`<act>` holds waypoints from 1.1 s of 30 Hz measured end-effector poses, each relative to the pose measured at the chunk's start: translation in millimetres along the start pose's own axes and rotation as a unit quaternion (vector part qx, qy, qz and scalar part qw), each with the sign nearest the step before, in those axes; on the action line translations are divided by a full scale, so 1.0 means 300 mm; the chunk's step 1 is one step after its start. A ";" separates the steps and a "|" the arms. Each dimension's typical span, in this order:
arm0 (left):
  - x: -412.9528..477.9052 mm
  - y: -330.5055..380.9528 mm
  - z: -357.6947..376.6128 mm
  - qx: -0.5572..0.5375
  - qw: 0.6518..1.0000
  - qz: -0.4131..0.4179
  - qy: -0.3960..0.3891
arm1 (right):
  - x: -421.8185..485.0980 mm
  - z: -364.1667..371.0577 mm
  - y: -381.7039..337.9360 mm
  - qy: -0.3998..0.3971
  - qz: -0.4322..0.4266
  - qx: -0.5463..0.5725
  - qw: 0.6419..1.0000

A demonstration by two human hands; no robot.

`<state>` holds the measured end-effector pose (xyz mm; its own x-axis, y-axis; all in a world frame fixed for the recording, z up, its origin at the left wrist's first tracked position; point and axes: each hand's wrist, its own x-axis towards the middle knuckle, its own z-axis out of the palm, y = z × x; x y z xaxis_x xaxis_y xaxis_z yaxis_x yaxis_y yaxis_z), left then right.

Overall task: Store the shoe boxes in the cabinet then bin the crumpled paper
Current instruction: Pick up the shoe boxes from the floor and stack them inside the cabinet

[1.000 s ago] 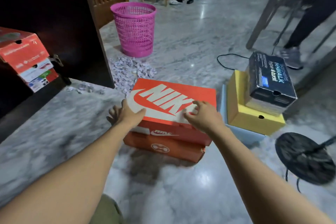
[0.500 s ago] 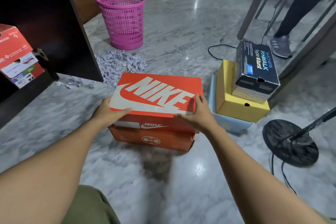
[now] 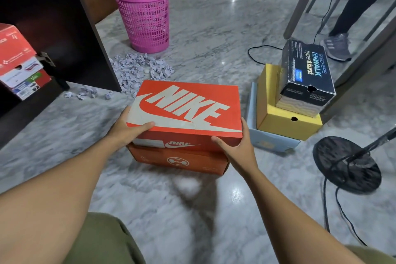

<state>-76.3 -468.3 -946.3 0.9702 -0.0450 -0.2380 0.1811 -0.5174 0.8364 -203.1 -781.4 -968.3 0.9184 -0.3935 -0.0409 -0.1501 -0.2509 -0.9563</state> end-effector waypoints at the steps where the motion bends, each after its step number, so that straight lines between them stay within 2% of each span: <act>1: -0.004 0.003 -0.001 0.000 1.000 0.006 -0.001 | -0.001 0.001 0.000 -0.001 0.000 -0.005 1.000; 6: -0.015 0.041 -0.005 0.005 1.000 0.016 -0.018 | 0.019 0.002 -0.014 0.007 -0.024 -0.008 1.000; 12: -0.043 0.109 -0.092 0.027 0.999 0.028 0.022 | 0.060 0.041 -0.087 -0.001 -0.060 0.022 0.998; 17: -0.125 0.207 -0.209 0.008 0.987 0.060 0.150 | 0.146 0.112 -0.240 -0.027 -0.114 0.059 0.991; 23: -0.197 0.270 -0.411 0.050 0.945 0.087 0.310 | 0.233 0.245 -0.470 -0.067 -0.189 0.084 0.976; 27: -0.209 0.298 -0.571 0.077 0.925 0.088 0.362 | 0.298 0.341 -0.617 -0.118 -0.217 0.103 0.964; 33: -0.293 0.438 -0.827 0.055 0.902 0.075 0.422 | 0.330 0.479 -0.924 -0.176 -0.222 0.122 0.951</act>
<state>-98.0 -320.4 -693.1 0.7678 0.5203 0.3738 0.0652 -0.6439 0.7623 -17.9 -623.6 -748.9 0.9436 0.0343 0.3294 0.3312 -0.0936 -0.9389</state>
